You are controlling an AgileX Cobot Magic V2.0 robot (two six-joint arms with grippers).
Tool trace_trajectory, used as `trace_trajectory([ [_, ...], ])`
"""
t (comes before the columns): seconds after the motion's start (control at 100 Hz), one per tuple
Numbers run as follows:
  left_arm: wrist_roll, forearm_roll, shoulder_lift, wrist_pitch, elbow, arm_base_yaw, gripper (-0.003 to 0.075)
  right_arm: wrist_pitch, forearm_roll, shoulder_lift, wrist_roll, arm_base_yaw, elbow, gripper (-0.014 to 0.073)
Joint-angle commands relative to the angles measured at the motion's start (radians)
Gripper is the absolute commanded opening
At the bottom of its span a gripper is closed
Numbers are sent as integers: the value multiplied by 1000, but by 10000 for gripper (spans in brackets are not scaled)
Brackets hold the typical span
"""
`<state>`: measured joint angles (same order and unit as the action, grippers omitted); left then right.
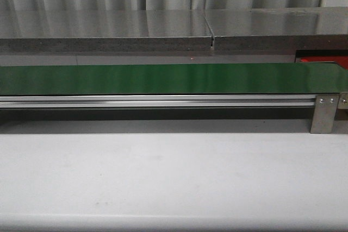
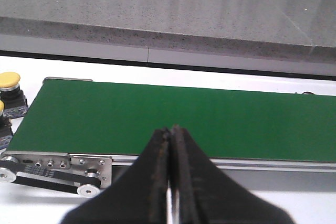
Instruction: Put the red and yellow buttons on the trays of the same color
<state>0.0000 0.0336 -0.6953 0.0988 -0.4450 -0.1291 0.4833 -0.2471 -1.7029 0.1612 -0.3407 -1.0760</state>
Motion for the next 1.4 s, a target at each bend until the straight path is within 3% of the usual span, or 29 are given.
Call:
trace_trajectory([
  [0.0, 0, 7, 2, -80, -28, -6, -19, -18, 2, 81, 7, -6, -46, 605],
  [0.28, 0, 7, 2, -80, -28, -6, -19, -22, 2, 289, 8, 24, -45, 605],
  [0.64, 0, 7, 2, -80, -28, -6, -19, 42, 5, 583, 60, 217, -29, 605],
  [1.16, 0, 7, 2, -80, -28, -6, -19, 45, -14, 976, 60, 275, 359, 603],
  [1.26, 0, 7, 2, -80, -28, -6, -19, 40, -15, 1041, 60, 275, 403, 542],
  [1.39, 0, 7, 2, -80, -28, -6, -19, 24, -15, 1085, 60, 275, 421, 307],
])
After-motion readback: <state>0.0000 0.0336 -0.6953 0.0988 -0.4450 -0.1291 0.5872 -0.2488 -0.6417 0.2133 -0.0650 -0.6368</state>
